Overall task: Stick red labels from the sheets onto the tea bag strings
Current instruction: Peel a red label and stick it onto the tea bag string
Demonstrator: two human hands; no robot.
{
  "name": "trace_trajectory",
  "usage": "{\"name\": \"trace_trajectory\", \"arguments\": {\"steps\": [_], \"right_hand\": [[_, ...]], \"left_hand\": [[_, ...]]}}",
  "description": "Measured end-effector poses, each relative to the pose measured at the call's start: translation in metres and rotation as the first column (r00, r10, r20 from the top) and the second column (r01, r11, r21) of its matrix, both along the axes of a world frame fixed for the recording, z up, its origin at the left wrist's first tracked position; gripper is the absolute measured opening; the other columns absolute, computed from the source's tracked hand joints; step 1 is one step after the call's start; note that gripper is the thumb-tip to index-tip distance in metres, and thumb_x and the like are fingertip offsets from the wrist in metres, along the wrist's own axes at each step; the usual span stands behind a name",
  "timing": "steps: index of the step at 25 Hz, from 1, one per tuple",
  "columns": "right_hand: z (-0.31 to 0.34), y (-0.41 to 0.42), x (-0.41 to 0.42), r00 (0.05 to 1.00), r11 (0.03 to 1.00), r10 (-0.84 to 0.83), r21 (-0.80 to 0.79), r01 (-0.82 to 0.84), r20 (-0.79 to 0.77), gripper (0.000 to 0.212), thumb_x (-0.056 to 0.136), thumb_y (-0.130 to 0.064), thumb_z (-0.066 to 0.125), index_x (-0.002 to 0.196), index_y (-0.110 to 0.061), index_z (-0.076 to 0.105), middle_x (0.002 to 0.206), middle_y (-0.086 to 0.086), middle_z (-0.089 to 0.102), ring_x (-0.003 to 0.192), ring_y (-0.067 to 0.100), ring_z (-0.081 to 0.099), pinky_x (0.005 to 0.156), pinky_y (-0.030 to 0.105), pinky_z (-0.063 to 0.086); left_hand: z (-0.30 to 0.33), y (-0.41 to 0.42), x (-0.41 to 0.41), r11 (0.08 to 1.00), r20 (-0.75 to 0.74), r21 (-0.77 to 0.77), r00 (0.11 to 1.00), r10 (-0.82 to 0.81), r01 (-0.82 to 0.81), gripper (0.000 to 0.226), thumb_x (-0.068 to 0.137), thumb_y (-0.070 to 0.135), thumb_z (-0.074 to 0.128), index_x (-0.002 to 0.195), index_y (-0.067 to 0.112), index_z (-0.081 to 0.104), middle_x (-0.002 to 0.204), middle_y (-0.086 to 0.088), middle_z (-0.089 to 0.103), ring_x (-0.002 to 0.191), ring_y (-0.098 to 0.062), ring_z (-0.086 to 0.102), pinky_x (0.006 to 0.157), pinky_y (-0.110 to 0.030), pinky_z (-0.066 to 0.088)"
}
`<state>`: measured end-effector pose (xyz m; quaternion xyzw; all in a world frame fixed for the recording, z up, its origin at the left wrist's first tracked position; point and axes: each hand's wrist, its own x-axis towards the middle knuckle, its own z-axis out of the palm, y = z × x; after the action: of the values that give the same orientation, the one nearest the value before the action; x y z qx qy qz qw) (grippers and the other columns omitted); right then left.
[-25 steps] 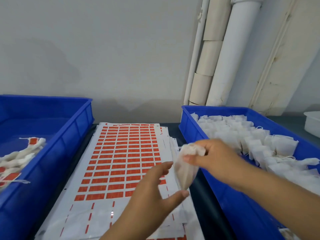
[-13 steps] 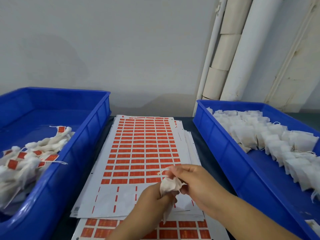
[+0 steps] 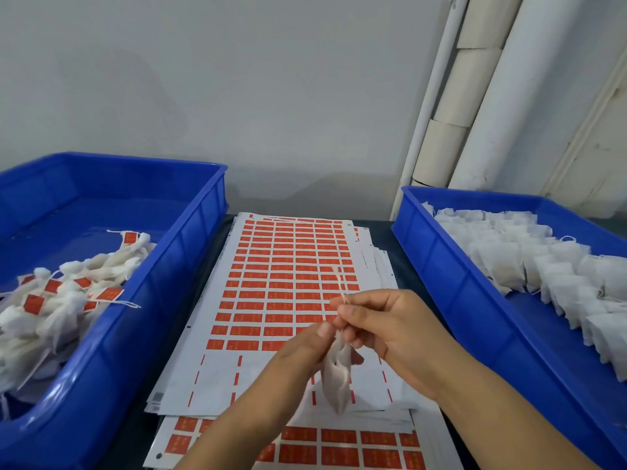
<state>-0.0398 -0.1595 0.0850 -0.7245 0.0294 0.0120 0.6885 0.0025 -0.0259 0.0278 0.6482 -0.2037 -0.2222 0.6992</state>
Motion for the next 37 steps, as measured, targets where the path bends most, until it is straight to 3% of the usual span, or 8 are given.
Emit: {"name": "trace_trajectory", "arguments": {"steps": [5,17,21,24,29,31,34,37], "right_hand": [[0.007,0.003,-0.001,0.996,0.987,-0.005,-0.161,0.018,0.084,0.016,0.079,-0.022,0.07,0.073,-0.034,0.076,0.068,-0.002,0.071,0.056,0.007,0.063,0.054,0.013,0.048],[-0.004,0.006,0.008,0.994,0.994,-0.089,-0.053,0.092,0.059,0.009,0.084,-0.02,0.067,0.083,-0.028,0.072,0.079,-0.008,0.074,0.072,0.01,0.07,0.065,0.016,0.054],[-0.025,0.001,0.007,0.997,0.988,0.007,0.155,0.005,-0.074,0.034,0.08,-0.048,0.067,0.111,-0.036,0.06,0.105,-0.012,0.07,0.096,0.012,0.068,0.08,0.025,0.055],[-0.039,0.004,-0.005,0.955,0.974,0.21,-0.044,-0.224,-0.207,0.063,0.059,-0.068,0.073,0.114,-0.058,0.043,0.117,-0.025,0.06,0.111,0.007,0.058,0.095,0.025,0.048],[-0.052,0.019,-0.007,0.964,0.951,0.003,-0.296,-0.085,-0.264,0.009,0.085,-0.045,0.062,0.092,-0.039,0.061,0.092,-0.02,0.065,0.082,0.005,0.065,0.066,0.01,0.045],[-0.052,0.019,-0.008,0.951,0.975,0.012,-0.208,-0.08,-0.31,0.011,0.088,-0.044,0.058,0.089,-0.034,0.063,0.083,-0.018,0.066,0.074,0.001,0.067,0.063,0.01,0.047],[-0.048,0.012,-0.012,0.932,0.99,0.13,0.094,-0.104,-0.338,0.014,0.092,-0.031,0.058,0.083,-0.026,0.067,0.073,-0.006,0.067,0.077,0.011,0.066,0.086,0.03,0.051],[-0.045,0.005,-0.014,0.945,0.839,0.205,0.543,-0.036,-0.255,0.013,0.082,-0.019,0.067,0.07,-0.014,0.073,0.068,0.007,0.062,0.072,0.017,0.063,0.085,0.036,0.052]], "left_hand": [[0.005,0.015,-0.013,0.973,0.151,-0.019,0.961,0.23,-0.23,0.031,0.06,0.061,0.054,0.076,0.041,0.072,0.078,0.012,0.07,0.078,-0.001,0.062,0.062,-0.007,0.047],[0.004,0.018,-0.02,0.92,0.336,0.361,0.942,0.024,-0.152,0.016,0.081,0.029,0.067,0.066,0.032,0.063,0.076,0.022,0.065,0.079,0.003,0.059,0.066,-0.01,0.049],[0.005,0.015,-0.02,0.948,0.154,0.233,0.971,0.185,-0.218,0.024,0.082,0.019,0.066,0.06,0.028,0.071,0.068,0.008,0.068,0.068,-0.004,0.062,0.058,-0.012,0.049],[0.006,0.015,-0.017,0.94,0.046,0.117,0.947,0.317,-0.32,0.024,0.083,0.017,0.063,0.064,0.03,0.072,0.065,0.002,0.067,0.058,-0.005,0.062,0.052,-0.014,0.047],[0.008,0.009,-0.015,0.884,0.009,0.069,0.886,0.463,-0.463,0.017,0.078,0.026,0.065,0.066,0.036,0.071,0.069,0.007,0.069,0.067,-0.009,0.065,0.054,-0.015,0.044],[0.01,0.011,-0.011,0.844,-0.071,0.048,0.841,0.536,-0.534,0.013,0.077,0.031,0.064,0.066,0.035,0.071,0.068,0.006,0.069,0.068,-0.017,0.065,0.059,-0.021,0.045],[0.011,0.02,-0.003,0.816,-0.305,-0.039,0.785,0.54,-0.576,0.016,0.065,0.035,0.064,0.065,0.022,0.072,0.066,-0.002,0.069,0.071,-0.024,0.061,0.064,-0.029,0.047],[0.003,0.025,0.0,0.81,-0.398,-0.039,0.753,0.525,-0.585,0.017,0.074,0.028,0.063,0.071,0.012,0.07,0.065,-0.006,0.068,0.071,-0.025,0.06,0.064,-0.031,0.047]]}}
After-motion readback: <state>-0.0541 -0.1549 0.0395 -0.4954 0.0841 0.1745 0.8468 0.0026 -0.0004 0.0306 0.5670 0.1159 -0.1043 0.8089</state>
